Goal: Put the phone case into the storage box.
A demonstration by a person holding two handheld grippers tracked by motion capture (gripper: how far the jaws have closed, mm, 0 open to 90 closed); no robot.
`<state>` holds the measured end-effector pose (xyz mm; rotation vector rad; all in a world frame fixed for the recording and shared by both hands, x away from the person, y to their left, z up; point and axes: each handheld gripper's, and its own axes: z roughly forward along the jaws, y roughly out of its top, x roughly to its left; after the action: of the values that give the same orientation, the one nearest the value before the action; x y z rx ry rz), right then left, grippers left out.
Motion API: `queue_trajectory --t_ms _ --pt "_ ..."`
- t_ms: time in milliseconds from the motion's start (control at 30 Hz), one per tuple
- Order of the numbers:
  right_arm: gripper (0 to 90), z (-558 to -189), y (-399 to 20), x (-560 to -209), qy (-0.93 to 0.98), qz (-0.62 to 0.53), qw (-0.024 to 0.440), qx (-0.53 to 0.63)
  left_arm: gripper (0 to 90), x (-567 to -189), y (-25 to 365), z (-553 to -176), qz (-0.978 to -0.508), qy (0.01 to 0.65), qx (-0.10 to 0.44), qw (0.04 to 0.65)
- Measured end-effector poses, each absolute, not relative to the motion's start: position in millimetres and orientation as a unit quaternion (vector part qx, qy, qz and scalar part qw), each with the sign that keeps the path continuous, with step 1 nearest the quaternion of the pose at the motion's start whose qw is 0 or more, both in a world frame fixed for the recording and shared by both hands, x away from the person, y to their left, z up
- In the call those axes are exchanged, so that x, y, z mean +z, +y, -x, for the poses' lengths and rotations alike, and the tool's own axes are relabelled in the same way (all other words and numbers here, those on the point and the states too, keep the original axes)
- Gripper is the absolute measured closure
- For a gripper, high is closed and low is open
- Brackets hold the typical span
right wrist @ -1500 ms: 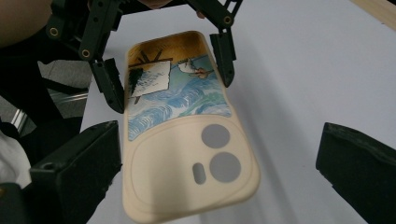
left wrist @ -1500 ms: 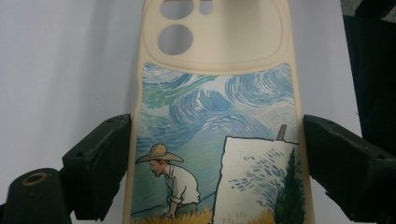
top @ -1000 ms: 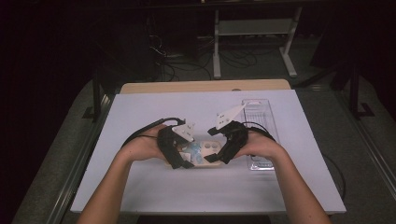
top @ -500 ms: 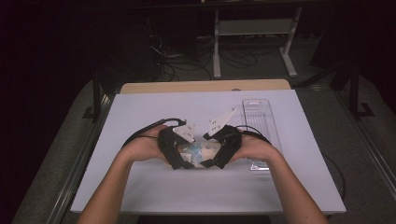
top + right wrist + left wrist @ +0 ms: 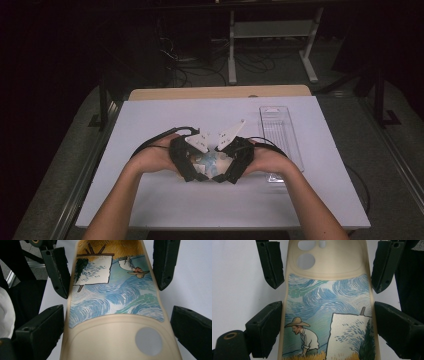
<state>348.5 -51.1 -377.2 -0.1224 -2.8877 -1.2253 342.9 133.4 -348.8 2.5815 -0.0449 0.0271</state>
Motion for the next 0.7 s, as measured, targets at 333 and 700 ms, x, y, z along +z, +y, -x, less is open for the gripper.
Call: queue_trajectory --t_ms 333,700 --pt "6.6 -348.1 -50.1 -377.3 -0.920 0.034 0.004 -0.390 11.3 -349.7 132.6 -342.7 -0.961 -0.015 0.011 0.276" --pt "8.7 -347.5 -49.2 -377.8 -0.920 0.025 0.002 -0.391 11.3 -350.0 132.5 -343.0 -0.962 -0.017 0.010 0.272"
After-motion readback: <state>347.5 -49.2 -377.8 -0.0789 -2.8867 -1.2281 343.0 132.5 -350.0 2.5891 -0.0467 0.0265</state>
